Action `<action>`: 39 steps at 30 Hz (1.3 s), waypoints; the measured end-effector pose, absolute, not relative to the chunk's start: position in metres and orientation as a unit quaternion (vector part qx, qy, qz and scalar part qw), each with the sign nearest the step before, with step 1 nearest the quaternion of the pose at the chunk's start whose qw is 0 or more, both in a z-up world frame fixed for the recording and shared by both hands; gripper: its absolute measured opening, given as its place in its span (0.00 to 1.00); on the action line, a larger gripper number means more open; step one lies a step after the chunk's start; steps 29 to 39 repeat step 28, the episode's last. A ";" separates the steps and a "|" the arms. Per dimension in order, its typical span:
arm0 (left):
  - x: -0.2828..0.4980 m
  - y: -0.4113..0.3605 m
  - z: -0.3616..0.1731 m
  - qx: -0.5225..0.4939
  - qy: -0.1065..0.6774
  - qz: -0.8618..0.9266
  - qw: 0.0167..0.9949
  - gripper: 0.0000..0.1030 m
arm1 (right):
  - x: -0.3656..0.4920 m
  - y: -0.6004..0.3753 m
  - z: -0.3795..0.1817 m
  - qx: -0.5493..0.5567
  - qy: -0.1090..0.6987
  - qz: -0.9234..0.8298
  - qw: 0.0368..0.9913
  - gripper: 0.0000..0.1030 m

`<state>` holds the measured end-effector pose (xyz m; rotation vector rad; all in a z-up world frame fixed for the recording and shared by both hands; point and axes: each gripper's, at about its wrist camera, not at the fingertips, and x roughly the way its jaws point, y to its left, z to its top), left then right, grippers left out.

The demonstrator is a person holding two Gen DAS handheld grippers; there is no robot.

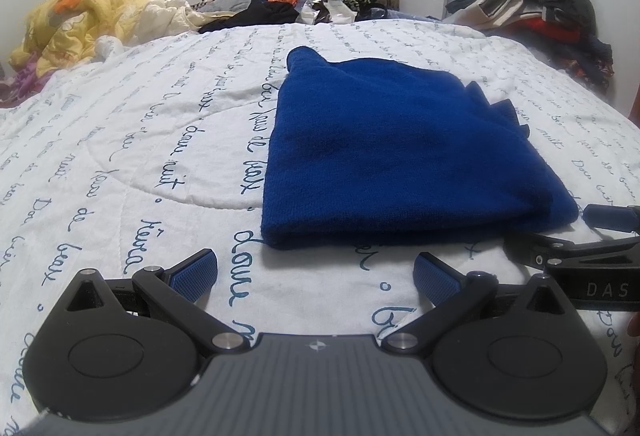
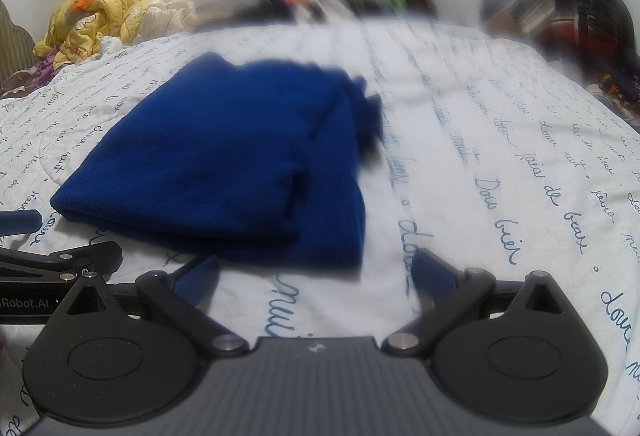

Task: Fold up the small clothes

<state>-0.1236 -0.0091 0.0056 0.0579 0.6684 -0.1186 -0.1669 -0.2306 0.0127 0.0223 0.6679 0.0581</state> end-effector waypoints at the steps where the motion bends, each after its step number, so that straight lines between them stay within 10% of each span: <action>1: -0.124 -0.009 0.006 0.027 0.330 -0.056 0.942 1.00 | -0.167 -0.231 0.013 0.011 0.328 0.029 0.944 1.00; 39: -0.131 -0.007 0.005 0.030 0.320 -0.042 0.946 1.00 | -0.167 -0.231 0.013 0.011 0.328 0.029 0.944 1.00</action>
